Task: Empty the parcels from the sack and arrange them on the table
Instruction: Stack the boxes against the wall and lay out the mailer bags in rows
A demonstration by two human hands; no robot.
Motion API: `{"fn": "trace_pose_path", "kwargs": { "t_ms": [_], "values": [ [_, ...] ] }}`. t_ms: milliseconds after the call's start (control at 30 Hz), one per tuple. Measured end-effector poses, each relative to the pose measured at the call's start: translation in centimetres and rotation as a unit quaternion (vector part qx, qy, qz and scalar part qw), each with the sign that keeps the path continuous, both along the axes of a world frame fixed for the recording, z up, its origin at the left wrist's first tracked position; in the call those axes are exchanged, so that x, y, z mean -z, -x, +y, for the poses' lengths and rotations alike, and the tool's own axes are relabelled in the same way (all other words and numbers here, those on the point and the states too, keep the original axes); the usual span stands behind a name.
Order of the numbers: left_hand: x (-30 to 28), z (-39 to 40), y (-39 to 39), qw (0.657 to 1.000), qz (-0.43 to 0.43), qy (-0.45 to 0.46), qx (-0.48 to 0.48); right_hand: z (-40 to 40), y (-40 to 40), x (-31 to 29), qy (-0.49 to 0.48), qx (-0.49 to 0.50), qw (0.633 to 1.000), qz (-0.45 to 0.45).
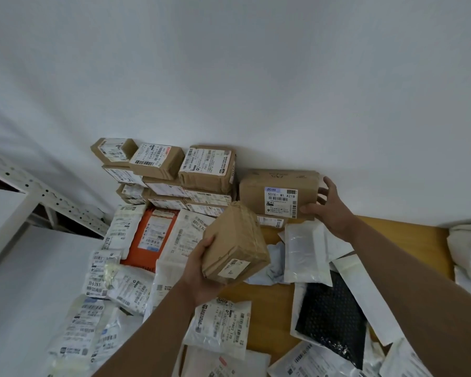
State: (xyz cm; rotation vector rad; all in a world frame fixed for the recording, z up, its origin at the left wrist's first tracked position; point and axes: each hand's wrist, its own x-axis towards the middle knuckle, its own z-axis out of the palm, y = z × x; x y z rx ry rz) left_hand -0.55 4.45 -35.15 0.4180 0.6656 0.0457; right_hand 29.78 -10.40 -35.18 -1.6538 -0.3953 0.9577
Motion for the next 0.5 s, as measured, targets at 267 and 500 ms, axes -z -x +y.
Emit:
{"fn": "trace_pose_path", "kwargs": {
  "t_ms": [267,500],
  "values": [
    [1.3,-0.6,1.3,1.0,0.01,-0.006,-0.008,1.0,0.6,1.5,-0.016,-0.054,0.996,-0.075],
    [1.9,-0.8,1.7,1.0,0.011,-0.015,0.0,1.6,1.0,4.1,0.017,-0.083,0.987,-0.138]
  ]
}}
